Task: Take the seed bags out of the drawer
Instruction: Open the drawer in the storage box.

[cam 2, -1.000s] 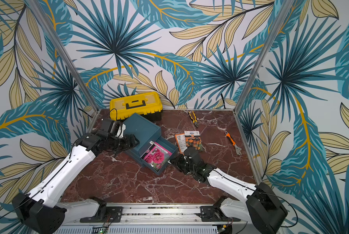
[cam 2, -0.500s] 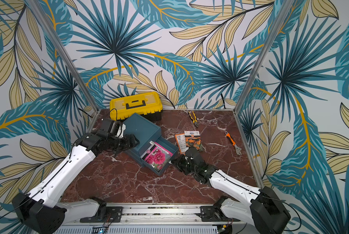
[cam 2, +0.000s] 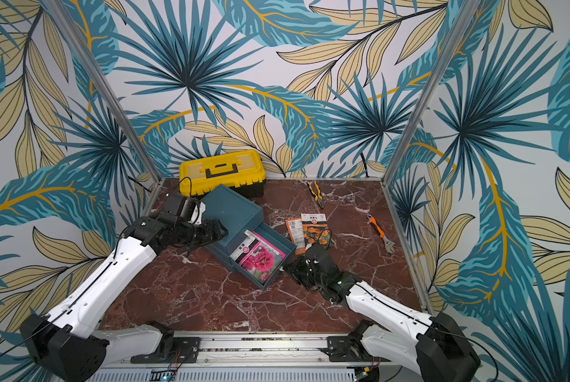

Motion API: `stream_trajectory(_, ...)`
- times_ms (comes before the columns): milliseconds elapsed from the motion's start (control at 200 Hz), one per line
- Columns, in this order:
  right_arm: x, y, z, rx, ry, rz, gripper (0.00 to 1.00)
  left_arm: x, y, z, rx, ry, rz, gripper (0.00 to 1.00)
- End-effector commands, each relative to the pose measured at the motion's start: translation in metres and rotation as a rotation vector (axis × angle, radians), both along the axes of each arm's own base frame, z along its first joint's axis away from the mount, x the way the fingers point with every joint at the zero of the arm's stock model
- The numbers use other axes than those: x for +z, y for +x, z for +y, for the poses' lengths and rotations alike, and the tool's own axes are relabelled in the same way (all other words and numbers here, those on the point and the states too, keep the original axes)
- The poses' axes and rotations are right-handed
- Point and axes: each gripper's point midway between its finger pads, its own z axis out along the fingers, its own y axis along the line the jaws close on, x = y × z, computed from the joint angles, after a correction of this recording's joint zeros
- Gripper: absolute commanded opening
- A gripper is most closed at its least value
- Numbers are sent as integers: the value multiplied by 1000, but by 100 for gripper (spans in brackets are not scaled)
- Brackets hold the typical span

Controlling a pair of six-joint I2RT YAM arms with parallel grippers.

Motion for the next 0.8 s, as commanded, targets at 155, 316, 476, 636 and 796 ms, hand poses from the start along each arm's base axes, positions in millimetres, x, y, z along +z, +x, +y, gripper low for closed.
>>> stream_trajectory(155,-5,1,2,23,-29,-8,23,-11,-4,1,-25,33,42,81)
stream_trajectory(316,-6,0,-1,27,-53,-6,34,-12,-3,0,-25,33,42,81)
stream_trajectory(476,-11,-9,-15,24,-132,14,42,-11,-3,1,-24,32,43,81)
stream_trajectory(636,-13,-24,-45,16,-258,14,52,-10,-4,2,-20,35,38,81)
stream_trajectory(796,33,-16,-57,148,-444,-172,58,-8,-5,2,-17,33,31,81)
